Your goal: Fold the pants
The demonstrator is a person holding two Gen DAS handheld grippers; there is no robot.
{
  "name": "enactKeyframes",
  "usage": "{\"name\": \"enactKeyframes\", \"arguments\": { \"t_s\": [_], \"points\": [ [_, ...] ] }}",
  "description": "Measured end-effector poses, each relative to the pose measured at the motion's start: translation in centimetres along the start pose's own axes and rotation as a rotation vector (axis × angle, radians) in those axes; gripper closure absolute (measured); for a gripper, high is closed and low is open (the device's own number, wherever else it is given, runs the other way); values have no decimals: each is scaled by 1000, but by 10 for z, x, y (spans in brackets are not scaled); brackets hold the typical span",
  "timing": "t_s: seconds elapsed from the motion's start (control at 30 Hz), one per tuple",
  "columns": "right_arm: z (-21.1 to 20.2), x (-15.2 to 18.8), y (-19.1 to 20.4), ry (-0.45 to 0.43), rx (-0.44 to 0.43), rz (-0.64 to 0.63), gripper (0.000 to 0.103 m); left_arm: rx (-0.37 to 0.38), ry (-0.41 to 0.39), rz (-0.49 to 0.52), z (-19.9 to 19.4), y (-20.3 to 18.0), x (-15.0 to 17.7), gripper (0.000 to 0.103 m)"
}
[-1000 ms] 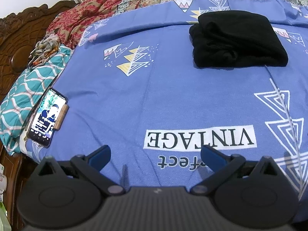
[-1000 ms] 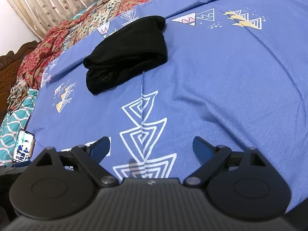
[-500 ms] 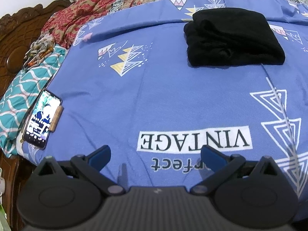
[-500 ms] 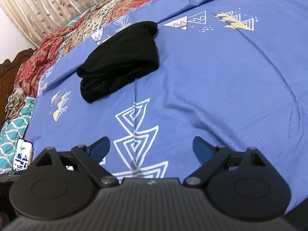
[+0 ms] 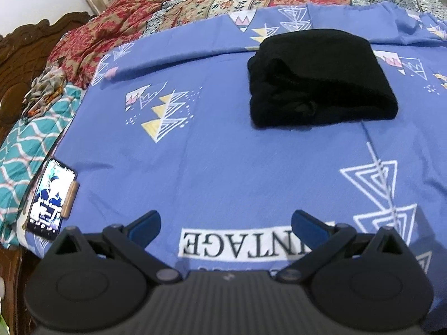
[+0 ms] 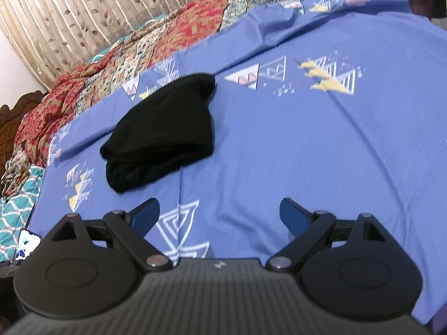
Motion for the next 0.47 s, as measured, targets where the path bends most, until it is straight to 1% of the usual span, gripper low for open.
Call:
{"name": "enactKeyframes", "arguments": {
  "t_s": [0.27, 0.47],
  "points": [
    [-2, -29, -5, -48, 15, -20, 9, 36, -10, -1, 0, -6, -15, 0],
    [-1, -48, -4, -75, 25, -47, 9, 66, -58, 14, -5, -8, -26, 0]
  ]
}}
Point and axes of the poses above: each gripper's, at about its wrist camera, not at the fingertips, and z roughly the way its jaws point, y to its left, x to its underside, the point moved 4 cm from there along z, roughly the way its jaws point, and after that the axes turned 9 degrees about x, right-handed, at the moved point
